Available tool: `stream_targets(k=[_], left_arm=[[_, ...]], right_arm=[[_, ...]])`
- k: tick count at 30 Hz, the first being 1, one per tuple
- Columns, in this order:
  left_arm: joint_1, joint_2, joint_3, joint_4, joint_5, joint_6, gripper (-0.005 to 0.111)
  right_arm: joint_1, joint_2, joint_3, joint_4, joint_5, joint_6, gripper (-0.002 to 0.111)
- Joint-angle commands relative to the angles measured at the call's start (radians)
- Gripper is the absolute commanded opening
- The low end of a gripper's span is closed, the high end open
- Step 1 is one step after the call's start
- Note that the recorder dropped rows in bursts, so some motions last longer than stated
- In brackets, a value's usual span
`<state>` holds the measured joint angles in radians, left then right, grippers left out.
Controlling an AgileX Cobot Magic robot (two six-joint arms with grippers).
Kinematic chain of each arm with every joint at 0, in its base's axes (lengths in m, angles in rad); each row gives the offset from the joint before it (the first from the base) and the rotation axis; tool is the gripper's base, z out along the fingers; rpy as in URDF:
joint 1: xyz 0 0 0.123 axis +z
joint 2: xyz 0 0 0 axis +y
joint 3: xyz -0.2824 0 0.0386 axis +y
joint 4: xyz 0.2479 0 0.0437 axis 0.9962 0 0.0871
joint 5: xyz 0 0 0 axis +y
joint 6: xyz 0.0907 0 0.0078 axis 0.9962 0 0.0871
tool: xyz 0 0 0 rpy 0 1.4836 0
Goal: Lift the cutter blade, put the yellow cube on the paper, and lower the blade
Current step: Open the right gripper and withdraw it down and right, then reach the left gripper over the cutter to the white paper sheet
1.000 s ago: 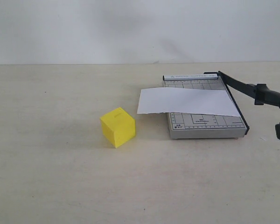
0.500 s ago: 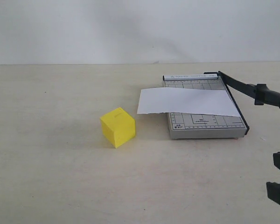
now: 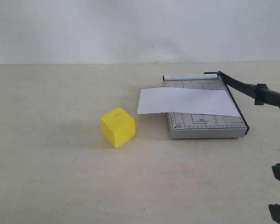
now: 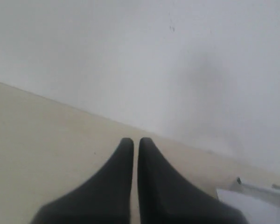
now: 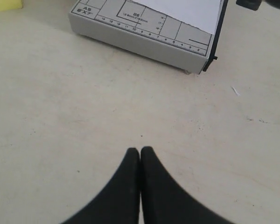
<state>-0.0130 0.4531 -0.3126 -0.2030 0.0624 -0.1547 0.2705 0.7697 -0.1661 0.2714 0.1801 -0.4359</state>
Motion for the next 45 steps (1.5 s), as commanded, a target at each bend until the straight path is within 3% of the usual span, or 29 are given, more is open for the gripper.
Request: stream_targets(k=[1, 4, 8, 11, 14, 22, 28, 45], left_arm=[[-0.170, 0.268, -0.159, 0.000, 0.072, 0.139, 0.004], [-0.342, 0.442, -0.248, -0.002, 0.049, 0.163, 0.004], [-0.577, 0.693, -0.328, -0.002, -0.094, 0.163, 0.004], [-0.691, 0.873, -0.396, -0.002, -0.165, 0.155, 0.004], [-0.752, 1.050, -0.492, -0.002, -0.206, 0.115, 0.004], [-0.765, 1.462, -0.877, 0.006, -0.185, 0.053, 0.004], [-0.765, 1.631, -1.088, 0.010, -0.141, 0.058, 0.004], [-0.765, 1.858, -1.298, 0.004, -0.139, 0.058, 0.004]], right_arm=[[-0.002, 0.000, 0.004, -0.027, 0.005, -0.013, 0.000], [-0.002, 0.000, 0.004, -0.084, 0.011, -0.023, 0.000], [-0.002, 0.000, 0.004, -0.204, 0.015, -0.023, 0.000], [-0.002, 0.000, 0.004, -0.231, 0.024, -0.006, 0.000], [-0.002, 0.000, 0.004, -0.231, 0.024, 0.050, 0.000], [-0.002, 0.000, 0.004, -0.233, 0.024, 0.075, 0.000], [-0.002, 0.000, 0.004, -0.233, 0.024, 0.077, 0.000], [-0.002, 0.000, 0.004, -0.233, 0.022, 0.121, 0.000]])
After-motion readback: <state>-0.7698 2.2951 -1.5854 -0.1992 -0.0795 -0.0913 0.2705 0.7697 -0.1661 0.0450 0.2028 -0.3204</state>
